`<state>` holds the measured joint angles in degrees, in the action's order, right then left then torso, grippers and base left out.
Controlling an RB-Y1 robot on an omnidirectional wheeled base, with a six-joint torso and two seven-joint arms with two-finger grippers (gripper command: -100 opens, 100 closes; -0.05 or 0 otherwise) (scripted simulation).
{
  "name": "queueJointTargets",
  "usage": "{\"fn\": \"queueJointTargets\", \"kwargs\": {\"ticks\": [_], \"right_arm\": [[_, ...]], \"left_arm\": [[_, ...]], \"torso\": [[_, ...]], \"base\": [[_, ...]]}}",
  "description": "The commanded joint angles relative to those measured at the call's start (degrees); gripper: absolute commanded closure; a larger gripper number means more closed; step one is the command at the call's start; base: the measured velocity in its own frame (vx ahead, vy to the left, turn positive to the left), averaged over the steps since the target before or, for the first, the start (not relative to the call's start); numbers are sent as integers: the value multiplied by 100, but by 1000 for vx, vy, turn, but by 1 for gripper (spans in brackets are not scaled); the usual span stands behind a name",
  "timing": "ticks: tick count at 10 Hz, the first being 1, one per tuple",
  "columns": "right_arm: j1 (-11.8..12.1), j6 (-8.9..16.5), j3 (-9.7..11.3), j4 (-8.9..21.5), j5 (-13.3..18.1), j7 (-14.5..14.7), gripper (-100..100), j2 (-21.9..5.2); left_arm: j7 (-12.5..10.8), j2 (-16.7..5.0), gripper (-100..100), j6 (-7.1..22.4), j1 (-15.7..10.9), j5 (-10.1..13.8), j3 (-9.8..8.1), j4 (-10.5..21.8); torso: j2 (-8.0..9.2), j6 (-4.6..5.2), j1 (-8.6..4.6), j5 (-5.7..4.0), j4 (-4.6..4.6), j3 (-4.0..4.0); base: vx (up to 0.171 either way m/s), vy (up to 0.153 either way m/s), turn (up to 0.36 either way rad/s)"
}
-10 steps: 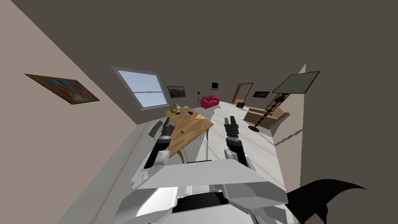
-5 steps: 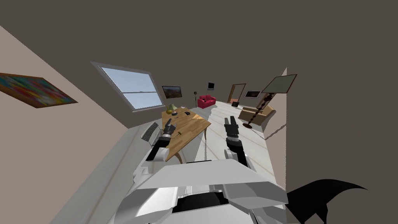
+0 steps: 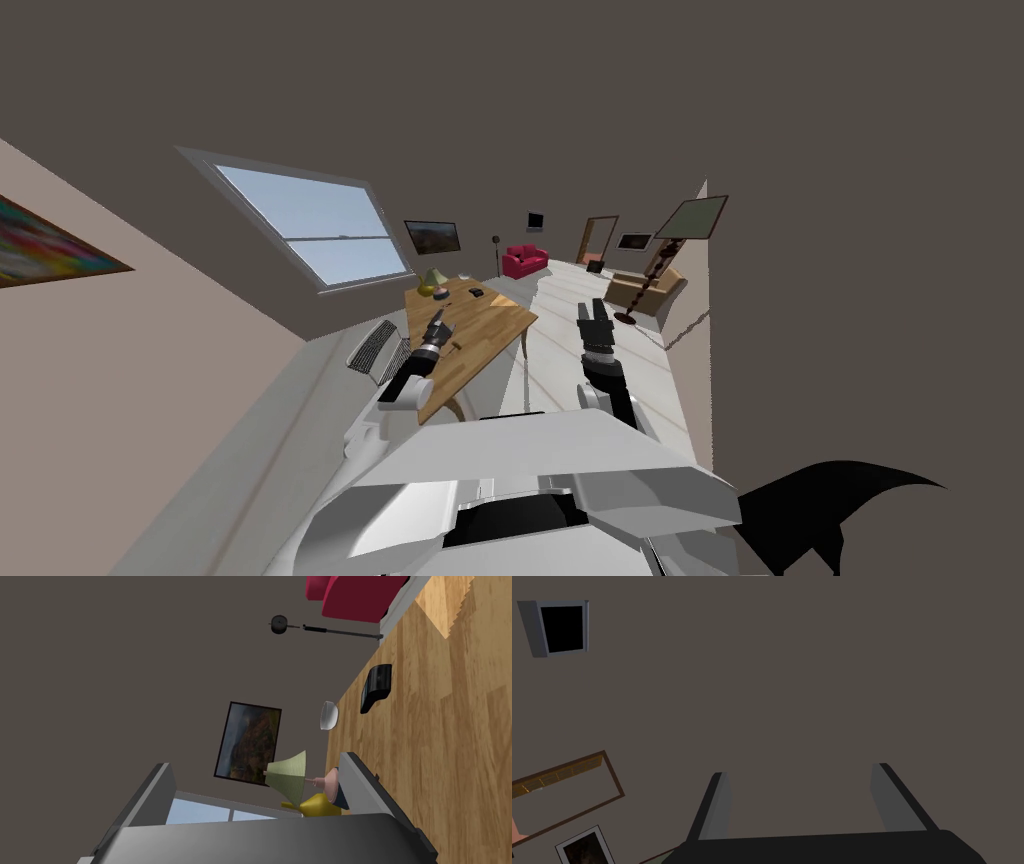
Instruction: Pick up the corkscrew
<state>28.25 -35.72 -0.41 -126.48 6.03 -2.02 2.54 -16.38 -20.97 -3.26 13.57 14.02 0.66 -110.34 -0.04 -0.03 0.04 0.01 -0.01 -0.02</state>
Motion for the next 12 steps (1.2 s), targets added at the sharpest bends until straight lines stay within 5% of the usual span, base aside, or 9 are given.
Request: {"fn": "queueJointTargets", "kwargs": {"ticks": [1, 12], "right_arm": [[0, 0, 0, 0, 0, 0, 0, 0], [0, 0, 0, 0, 0, 0, 0, 0]], "left_arm": [[-130, -157, -100, 286, -168, 215, 4, 286], [-728, -863, -100, 1942, -723, 1243, 98, 1687]], "torso": [[0, 0, 0, 0, 0, 0], [3, 0, 2, 0, 0, 2]], "base": [[6, 13, -170], [3, 17, -119]]}}
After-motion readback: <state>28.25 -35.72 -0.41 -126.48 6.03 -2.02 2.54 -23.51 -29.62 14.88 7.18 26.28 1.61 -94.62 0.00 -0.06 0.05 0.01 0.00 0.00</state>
